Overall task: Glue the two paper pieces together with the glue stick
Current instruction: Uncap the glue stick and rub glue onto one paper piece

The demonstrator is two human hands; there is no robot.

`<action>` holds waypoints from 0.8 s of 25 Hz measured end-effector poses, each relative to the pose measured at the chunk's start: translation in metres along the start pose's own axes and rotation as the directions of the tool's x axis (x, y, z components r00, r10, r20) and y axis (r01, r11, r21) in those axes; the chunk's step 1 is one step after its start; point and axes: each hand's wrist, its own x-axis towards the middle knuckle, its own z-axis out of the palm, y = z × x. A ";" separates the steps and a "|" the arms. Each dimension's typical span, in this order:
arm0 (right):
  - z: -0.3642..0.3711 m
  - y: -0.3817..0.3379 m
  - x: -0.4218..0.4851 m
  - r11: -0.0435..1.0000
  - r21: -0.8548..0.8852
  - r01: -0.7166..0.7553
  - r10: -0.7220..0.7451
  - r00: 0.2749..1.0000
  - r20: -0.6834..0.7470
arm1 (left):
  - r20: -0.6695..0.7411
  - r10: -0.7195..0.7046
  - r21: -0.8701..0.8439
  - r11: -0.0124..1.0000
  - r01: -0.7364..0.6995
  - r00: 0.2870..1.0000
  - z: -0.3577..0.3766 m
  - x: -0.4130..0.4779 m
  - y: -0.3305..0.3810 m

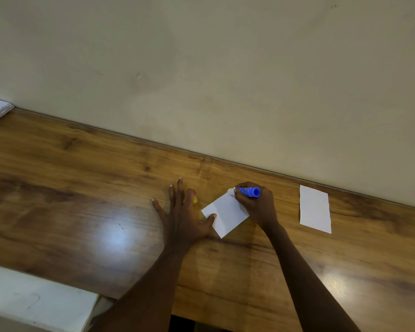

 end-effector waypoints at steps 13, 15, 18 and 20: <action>0.004 0.017 -0.042 0.989 -0.095 -0.110 0.065 0.918 -0.391 | -0.024 0.010 0.002 1.000 -0.010 1.000 -0.001 -0.001 0.000; 0.016 0.019 -0.057 0.945 -0.270 -0.183 0.083 0.935 -0.344 | -0.023 0.008 0.013 1.000 -0.008 1.000 0.000 -0.001 0.000; 0.026 0.012 -0.062 0.959 -0.182 -0.217 0.157 0.942 -0.298 | -0.019 0.001 0.017 1.000 -0.001 1.000 0.000 -0.001 0.001; 0.025 0.005 -0.055 0.975 -0.024 -0.222 0.200 0.918 -0.342 | -0.018 -0.002 0.014 1.000 0.002 1.000 0.000 0.000 0.001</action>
